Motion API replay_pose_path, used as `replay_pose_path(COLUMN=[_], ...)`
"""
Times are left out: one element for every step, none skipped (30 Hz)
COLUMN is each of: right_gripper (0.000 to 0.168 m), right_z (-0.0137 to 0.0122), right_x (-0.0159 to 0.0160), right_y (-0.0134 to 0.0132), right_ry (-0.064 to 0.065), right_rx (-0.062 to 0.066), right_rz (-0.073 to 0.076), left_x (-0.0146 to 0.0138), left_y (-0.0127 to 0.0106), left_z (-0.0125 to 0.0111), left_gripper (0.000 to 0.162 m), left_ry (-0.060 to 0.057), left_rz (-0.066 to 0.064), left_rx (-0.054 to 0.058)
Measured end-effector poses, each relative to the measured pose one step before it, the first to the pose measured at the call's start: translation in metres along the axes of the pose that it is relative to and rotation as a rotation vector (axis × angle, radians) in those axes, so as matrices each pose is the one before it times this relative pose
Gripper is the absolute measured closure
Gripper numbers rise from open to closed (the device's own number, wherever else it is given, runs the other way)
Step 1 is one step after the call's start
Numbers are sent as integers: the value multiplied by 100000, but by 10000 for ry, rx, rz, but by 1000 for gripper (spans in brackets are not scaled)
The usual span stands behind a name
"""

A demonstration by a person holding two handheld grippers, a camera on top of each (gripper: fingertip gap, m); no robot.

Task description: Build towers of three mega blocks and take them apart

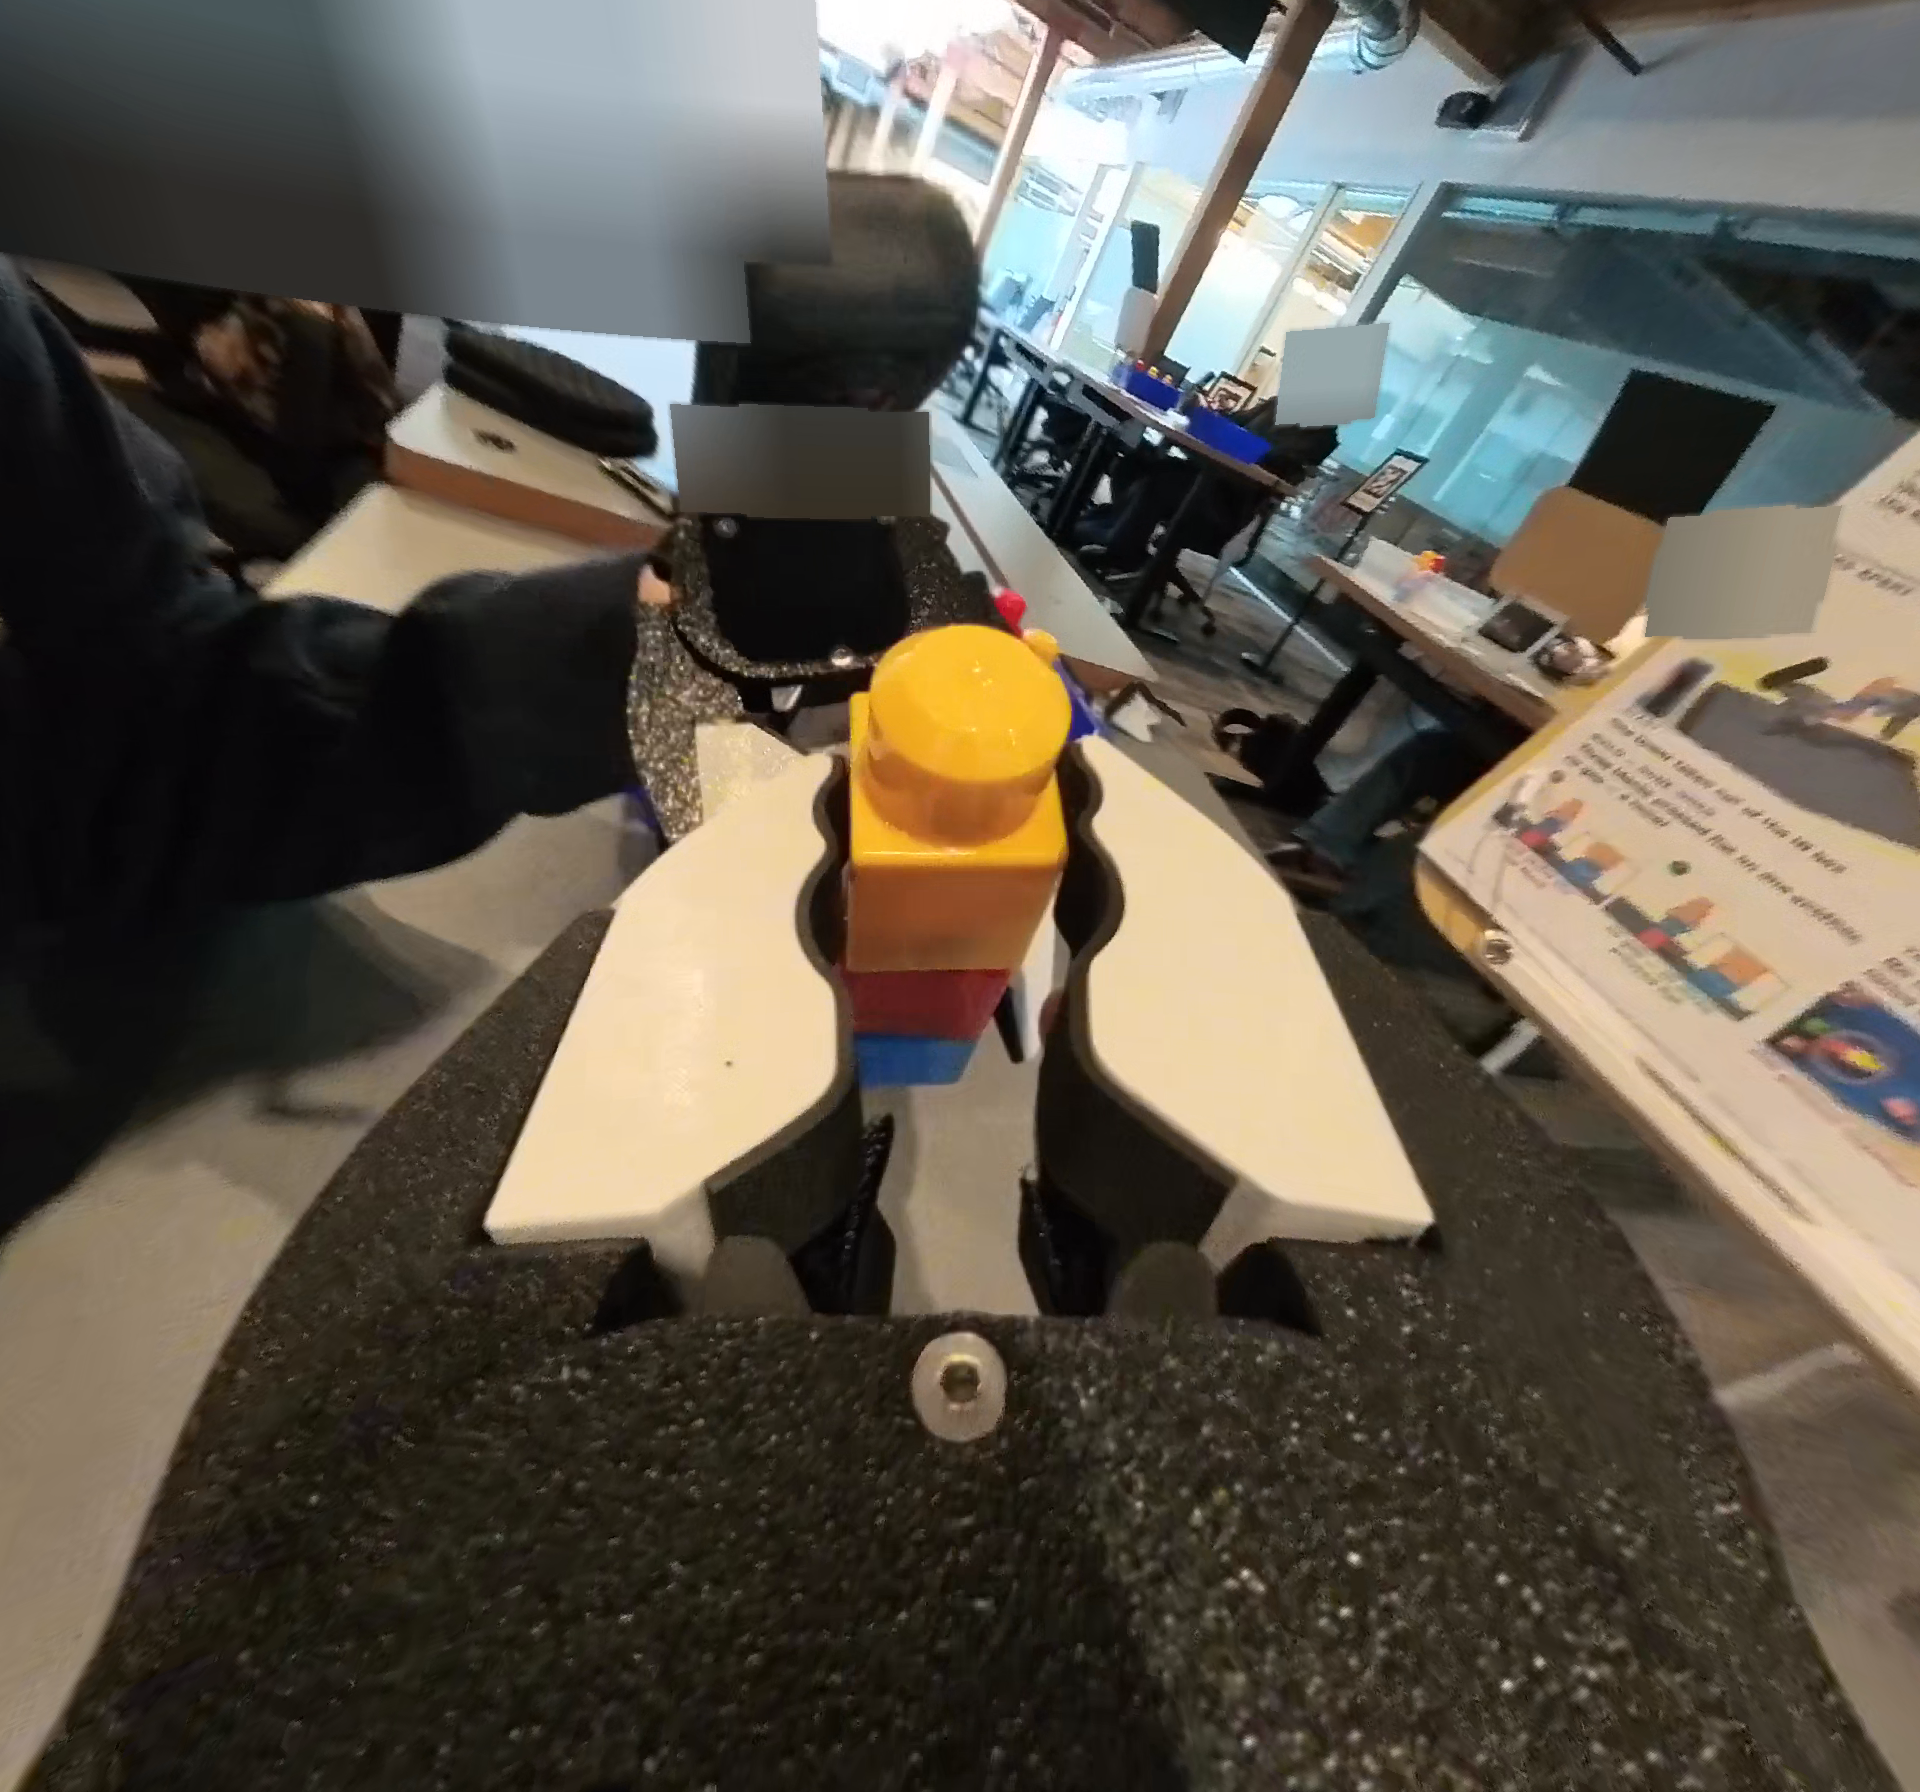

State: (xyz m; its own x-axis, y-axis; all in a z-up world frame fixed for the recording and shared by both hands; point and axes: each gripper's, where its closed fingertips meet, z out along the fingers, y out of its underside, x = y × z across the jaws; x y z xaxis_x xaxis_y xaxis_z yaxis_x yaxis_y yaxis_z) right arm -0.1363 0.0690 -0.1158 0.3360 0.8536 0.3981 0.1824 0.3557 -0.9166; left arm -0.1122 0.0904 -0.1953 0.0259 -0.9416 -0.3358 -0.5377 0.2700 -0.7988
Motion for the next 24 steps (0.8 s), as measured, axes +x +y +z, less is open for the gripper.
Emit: replay_pose_path(right_gripper=[131, 131, 130, 130, 130, 130, 130, 130, 130, 130, 130, 130, 130, 130, 130, 130, 131, 131, 131, 131, 131, 131, 131, 131], right_z=[102, 113, 106, 78, 46, 26, -3, -19, -6, 7, 9, 13, 12, 26, 8, -54, -156, -184, -190, -255, -299, -409, -511, -602], right_x=[-80, -90, -90, -67, -7, 15, -1, 9, 25, -11, -37, -14, -59, -82, -33, 178, 518, 381, 386, 419, 370, 511, 802, 964], right_y=[170, 137, 58, 3, -39, -47, -66, -60, -15, 10, -17, -22, 26, -6, -25, -49, 214, 449, 118, -92, 70, 317, 615, 896], right_ry=[115, 118, 119, 106, 100, 66, 30, 27, 42, 32, 24, 44, 19, 9, 44, 236, 560, 417, 255, 120, 9, 99, 268, 340], right_rx=[-208, -191, -139, -83, -45, -17, 19, 46, 18, 5, 14, 15, -6, 8, 21, 12, -269, -469, -191, 35, -1, -113, -341, -568], right_rz=[-453, -466, -452, -366, -269, -173, -119, -111, -127, -146, -165, -186, -192, -191, -216, -413, -912, -842, -235, 262, 388, 341, 244, 121], left_x=[-33, -21, 0, 48, 63, 74, 90, 86, 61, 44, 48, 19, 18, 22, -20, -24, -16, -106, -303, -457, -477, -413, -216, -77], left_y=[165, 131, 87, 51, 14, -14, -24, 2, 41, 52, 35, 45, 55, 48, 79, 229, 224, 64, 85, 140, 95, -5, -43, -50], left_z=[183, 156, 105, 62, 20, 0, -8, 0, -2, 8, 24, 17, 48, 62, 71, 68, 25, -46, -65, -55, -70, -78, -88, -74], left_gripper=[120, 120, 120, 120, 121, 121, 121, 121, 122, 122, 122, 122, 122, 123, 123, 124, 124, 125, 125, 125, 125, 125, 125, 124], left_ry=[25, 35, 45, 76, 94, 92, 87, 86, 74, 63, 63, 52, 40, 34, 35, 131, 248, 199, -5, -187, -268, -274, -181, -100], left_rz=[-143, -124, -84, -84, -109, -97, -75, -79, -89, -65, -55, -63, -49, -35, -83, -279, -420, -300, -145, -49, 50, 109, 122, 117], left_rx=[-99, -66, -26, 0, 11, 18, 19, -2, -28, -26, -8, -10, -24, -19, -28, -98, -16, 159, 120, 24, 14, 40, 39, 29])
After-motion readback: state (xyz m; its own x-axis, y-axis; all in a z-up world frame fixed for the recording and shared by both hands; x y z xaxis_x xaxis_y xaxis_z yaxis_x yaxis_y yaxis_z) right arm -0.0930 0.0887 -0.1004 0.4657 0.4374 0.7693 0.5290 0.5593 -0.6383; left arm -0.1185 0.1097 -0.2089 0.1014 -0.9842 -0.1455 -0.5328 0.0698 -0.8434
